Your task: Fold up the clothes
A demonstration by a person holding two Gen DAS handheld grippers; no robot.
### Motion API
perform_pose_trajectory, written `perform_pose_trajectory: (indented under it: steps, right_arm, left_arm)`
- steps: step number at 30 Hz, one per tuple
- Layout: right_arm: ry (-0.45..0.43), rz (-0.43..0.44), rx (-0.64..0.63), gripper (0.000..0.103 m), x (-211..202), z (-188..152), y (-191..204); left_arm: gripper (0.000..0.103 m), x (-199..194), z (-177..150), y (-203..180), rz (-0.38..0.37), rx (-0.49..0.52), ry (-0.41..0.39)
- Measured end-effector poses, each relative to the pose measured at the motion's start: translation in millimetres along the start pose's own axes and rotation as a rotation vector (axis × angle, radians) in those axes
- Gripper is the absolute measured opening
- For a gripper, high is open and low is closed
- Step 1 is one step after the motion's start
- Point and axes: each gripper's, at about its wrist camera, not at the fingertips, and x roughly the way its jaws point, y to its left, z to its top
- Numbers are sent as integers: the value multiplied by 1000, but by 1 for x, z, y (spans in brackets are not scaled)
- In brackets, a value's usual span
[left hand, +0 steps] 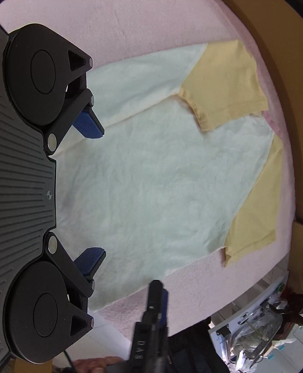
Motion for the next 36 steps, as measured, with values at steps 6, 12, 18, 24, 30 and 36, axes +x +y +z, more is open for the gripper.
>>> perform_pose_trajectory:
  steps: [6,12,18,24,30,36]
  right_arm:
    - [60,5,67,41,-17,-42,-15]
    - [74,14,33,41,-23,-58,-10]
    - [95,10,-12,40,-21,-60,-5]
    - [108,13,-17,38,-20,-58,-6]
    - [117,20,-12,34,-19,-59,-6]
    - [114,7,-8,19,-18,-60,-5]
  left_arm:
    - [103,15,-2,-22,-67,-18,50]
    - [103,20,-4,-30,-64,-28,62]
    - [103,19,-7,-25,-63,-67,67]
    - [103,24,-13,-25,-78,-78,84]
    - [103,27,-10,-26,-75,-74,82]
    - [103,31,8,-22,-38,-89,60]
